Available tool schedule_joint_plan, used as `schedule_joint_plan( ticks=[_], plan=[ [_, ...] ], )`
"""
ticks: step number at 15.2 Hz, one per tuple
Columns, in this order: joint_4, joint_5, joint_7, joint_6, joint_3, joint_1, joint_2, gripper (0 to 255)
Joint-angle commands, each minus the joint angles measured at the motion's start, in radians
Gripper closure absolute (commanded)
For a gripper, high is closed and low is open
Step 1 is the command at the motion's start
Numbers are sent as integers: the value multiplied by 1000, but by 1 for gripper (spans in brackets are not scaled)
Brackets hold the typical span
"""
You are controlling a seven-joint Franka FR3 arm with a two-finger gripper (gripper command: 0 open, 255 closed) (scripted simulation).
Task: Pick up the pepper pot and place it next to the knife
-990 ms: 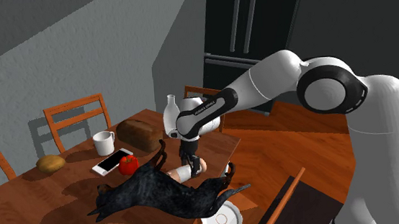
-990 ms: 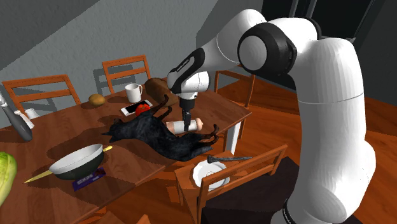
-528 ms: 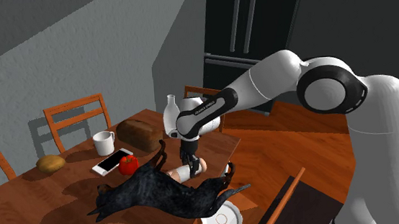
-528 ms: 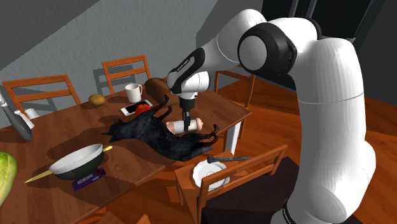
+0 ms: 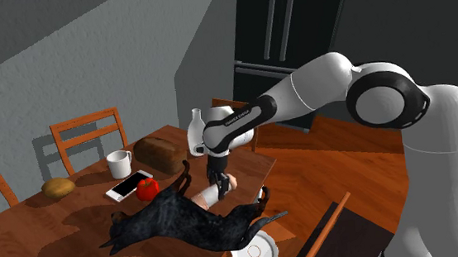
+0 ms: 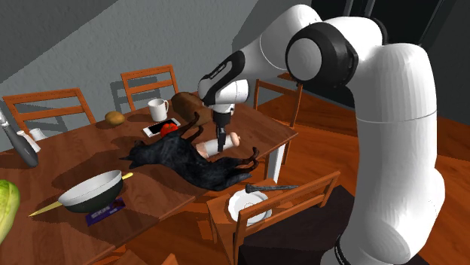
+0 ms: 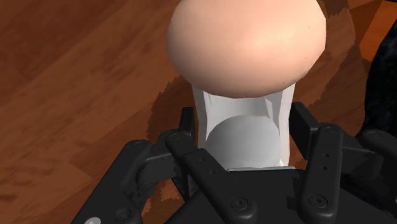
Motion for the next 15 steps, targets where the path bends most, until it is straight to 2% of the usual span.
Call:
schedule_joint_plan(
  ticks=[1, 15],
  plan=[
    [4, -3, 6, -20, 1, 2, -16, 255],
    [58, -32, 47, -169, -10, 5, -116, 255]
  ],
)
